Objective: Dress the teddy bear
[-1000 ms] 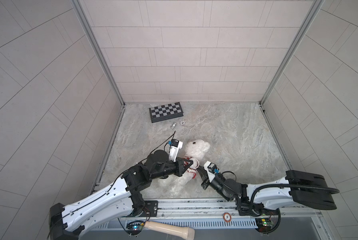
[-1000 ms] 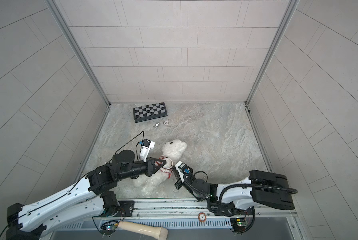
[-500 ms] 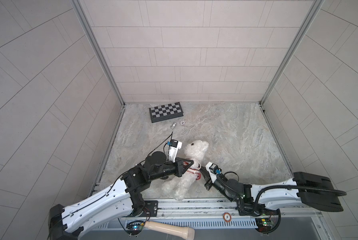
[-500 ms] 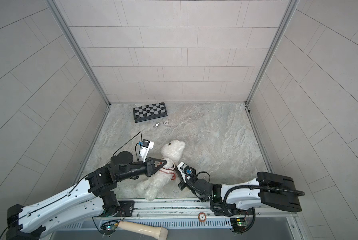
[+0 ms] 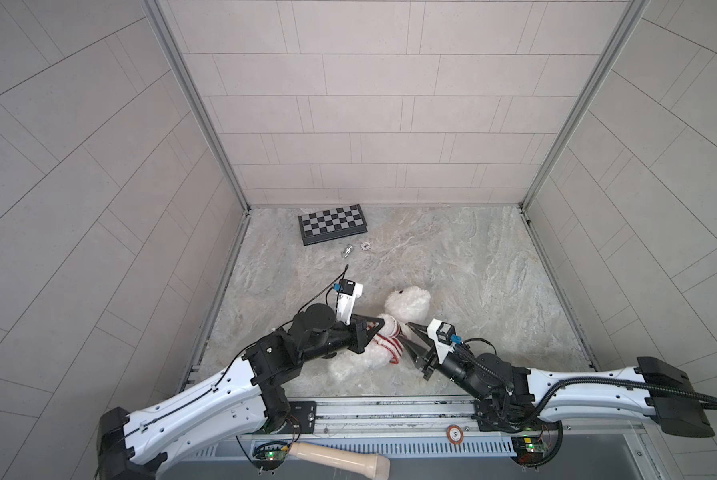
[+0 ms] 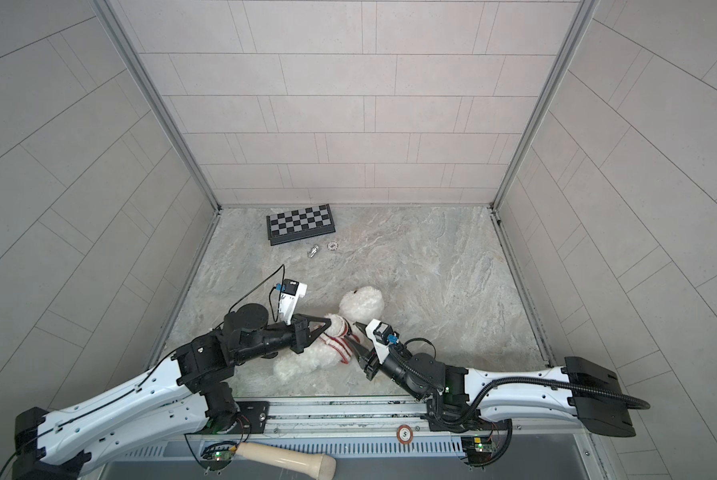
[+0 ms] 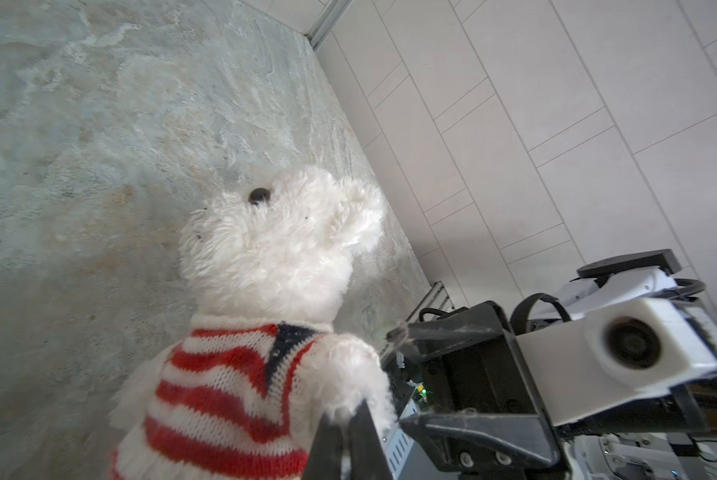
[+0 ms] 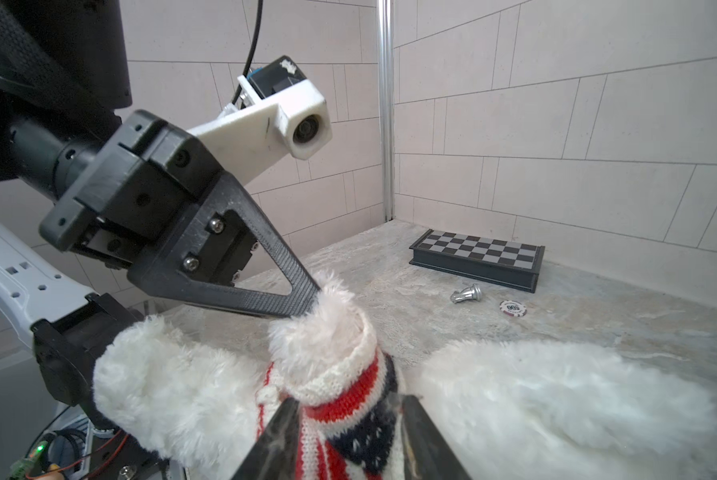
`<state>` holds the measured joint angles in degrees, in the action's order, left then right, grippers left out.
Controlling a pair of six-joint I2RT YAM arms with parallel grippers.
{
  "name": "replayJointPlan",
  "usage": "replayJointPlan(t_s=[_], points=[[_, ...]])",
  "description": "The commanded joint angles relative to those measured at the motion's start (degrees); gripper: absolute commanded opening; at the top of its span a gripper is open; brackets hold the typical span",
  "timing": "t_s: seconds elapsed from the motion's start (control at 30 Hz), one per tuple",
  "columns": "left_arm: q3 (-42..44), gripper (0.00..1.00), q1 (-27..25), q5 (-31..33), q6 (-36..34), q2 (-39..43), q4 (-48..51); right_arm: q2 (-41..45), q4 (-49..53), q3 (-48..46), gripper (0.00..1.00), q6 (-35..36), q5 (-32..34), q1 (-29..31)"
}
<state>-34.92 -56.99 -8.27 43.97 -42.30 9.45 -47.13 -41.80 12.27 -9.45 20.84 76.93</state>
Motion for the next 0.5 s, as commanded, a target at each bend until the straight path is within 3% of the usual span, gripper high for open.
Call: replayJointPlan(t_s=[0.0, 0.1, 0.2, 0.3, 0.47], points=[[-3.79, 0.0, -3.08, 12.74, -5.02, 0.17, 6.3, 0.76, 1.81, -0.41, 0.49, 2.45, 2.22, -0.02], [-4.44, 0.0, -7.66, 23.89, -6.15, -2.21, 7.68, 1.66, 1.1, -1.55, 0.56, -0.4, 5.75, -0.48], [-3.22, 0.0, -9.0, 24.45, -3.58, -7.39, 3.71, 3.78, 2.23, -3.38, 0.59, -3.69, 7.17, -1.53], [-1.19, 0.0, -9.74, 20.64, -0.64, -13.4, -4.63, 8.12, 7.24, -5.52, 0.6, -8.8, 8.28, -3.66], [0.18, 0.27, -11.42, 16.0, 2.6, -21.99, -14.35, 22.82, 22.1, -9.46, 0.63, -18.35, 7.33, -9.67]])
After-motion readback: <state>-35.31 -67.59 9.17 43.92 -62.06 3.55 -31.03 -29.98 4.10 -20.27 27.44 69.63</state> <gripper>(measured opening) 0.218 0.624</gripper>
